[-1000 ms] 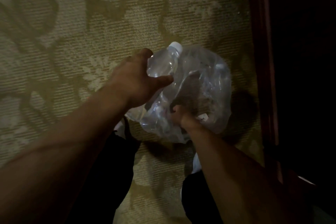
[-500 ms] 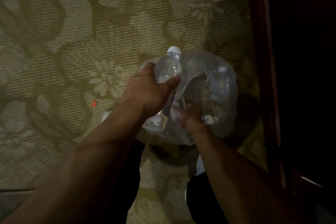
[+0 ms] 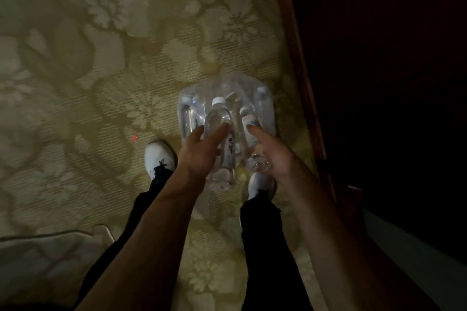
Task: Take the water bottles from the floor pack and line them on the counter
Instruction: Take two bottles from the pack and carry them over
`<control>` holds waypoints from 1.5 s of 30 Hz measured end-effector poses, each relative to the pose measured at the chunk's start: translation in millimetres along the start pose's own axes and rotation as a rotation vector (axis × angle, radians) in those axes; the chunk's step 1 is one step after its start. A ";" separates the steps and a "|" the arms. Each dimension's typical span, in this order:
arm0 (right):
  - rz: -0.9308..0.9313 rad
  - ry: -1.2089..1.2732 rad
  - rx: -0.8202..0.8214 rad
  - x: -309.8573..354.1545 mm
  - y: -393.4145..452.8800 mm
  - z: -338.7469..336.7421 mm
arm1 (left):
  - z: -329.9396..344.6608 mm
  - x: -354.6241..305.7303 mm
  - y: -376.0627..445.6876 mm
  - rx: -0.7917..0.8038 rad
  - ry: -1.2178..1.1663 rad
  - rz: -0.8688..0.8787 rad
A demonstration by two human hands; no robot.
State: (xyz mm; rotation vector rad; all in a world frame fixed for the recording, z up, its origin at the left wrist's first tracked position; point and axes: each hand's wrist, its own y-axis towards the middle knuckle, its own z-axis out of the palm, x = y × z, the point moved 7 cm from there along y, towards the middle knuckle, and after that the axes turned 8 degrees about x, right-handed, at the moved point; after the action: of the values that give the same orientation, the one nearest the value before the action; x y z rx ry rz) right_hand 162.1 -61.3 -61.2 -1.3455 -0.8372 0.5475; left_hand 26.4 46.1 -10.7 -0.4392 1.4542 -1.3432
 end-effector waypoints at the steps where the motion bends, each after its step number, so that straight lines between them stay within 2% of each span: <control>1: -0.041 0.002 -0.007 9.6 -30.1 -0.2 | 8.1 -17.2 -18.3 0.018 0.021 0.026; 7: -0.275 0.138 -0.013 57.3 -199.7 14.3 | 47.9 -104.2 -141.9 0.154 0.188 0.097; 11: -0.418 0.236 -0.100 75.7 -289.7 14.1 | 75.6 -140.4 -201.5 0.392 0.162 0.083; 13: -0.466 0.263 -0.138 80.3 -331.3 8.6 | 96.9 -161.4 -234.5 0.482 0.238 0.122; 18: -0.644 0.325 -0.229 70.6 -422.9 -21.7 | 150.0 -190.3 -319.6 0.506 0.347 0.313; 23: -0.902 0.433 -0.346 43.9 -525.3 -71.0 | 218.2 -189.2 -405.9 0.635 0.425 0.507; 26: -1.034 0.425 -0.364 18.5 -588.7 -104.9 | 260.8 -182.7 -459.4 0.714 0.442 0.608; 34: -1.364 0.420 -0.514 -72.1 -751.4 -205.2 | 381.1 -127.4 -622.1 1.042 0.536 0.775; 39: -1.478 0.441 -0.655 -132.1 -826.4 -257.9 | 443.3 -86.3 -692.6 1.172 0.552 0.836; 45: -1.565 0.450 -0.835 -191.0 -886.2 -317.1 | 511.6 -42.9 -742.6 1.245 0.544 0.872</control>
State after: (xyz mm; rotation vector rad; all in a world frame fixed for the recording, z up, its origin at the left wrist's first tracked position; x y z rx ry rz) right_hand 190.7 -554.5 762.4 -1.0019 -1.4685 -1.3874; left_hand 202.2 -392.3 758.5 1.2881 0.7330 -1.3469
